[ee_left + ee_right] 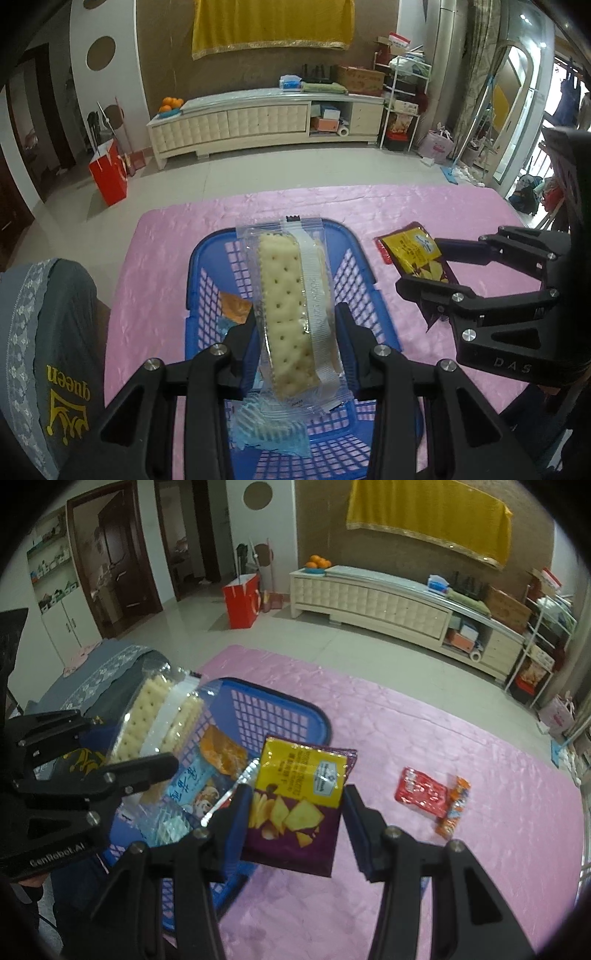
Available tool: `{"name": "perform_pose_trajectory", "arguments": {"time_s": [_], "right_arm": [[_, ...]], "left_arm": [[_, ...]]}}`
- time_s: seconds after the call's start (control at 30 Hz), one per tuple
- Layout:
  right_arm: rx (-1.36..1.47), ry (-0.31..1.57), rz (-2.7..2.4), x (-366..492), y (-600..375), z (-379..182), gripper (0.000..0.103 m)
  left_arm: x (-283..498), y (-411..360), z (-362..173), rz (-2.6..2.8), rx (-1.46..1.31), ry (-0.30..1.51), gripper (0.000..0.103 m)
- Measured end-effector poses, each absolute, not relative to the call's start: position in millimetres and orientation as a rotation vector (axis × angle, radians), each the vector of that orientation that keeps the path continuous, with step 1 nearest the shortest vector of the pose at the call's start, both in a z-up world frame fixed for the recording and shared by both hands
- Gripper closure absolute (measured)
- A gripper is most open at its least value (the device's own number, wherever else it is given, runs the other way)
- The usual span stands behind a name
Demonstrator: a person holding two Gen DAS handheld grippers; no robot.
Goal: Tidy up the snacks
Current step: 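Lift both packs and carry them over the blue basket, then open both tools to drop the packs into the basket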
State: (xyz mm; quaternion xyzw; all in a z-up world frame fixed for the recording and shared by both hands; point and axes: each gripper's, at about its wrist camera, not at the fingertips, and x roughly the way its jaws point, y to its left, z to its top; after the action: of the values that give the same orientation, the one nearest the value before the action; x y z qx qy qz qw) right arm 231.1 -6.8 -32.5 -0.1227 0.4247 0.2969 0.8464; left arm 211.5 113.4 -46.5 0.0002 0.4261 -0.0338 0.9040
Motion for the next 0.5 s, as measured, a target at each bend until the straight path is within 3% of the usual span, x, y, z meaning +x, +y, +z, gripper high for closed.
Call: {"name": "perform_pose_trajectory", "arguments": {"time_s": [0.5], "right_arm": [[-0.318, 0.938, 0.665, 249.0, 37.4, -59.7, 0.049]], "left_arm": [[233.6, 143.4, -78.0, -0.052, -0.044, 0.946, 0.068]]}}
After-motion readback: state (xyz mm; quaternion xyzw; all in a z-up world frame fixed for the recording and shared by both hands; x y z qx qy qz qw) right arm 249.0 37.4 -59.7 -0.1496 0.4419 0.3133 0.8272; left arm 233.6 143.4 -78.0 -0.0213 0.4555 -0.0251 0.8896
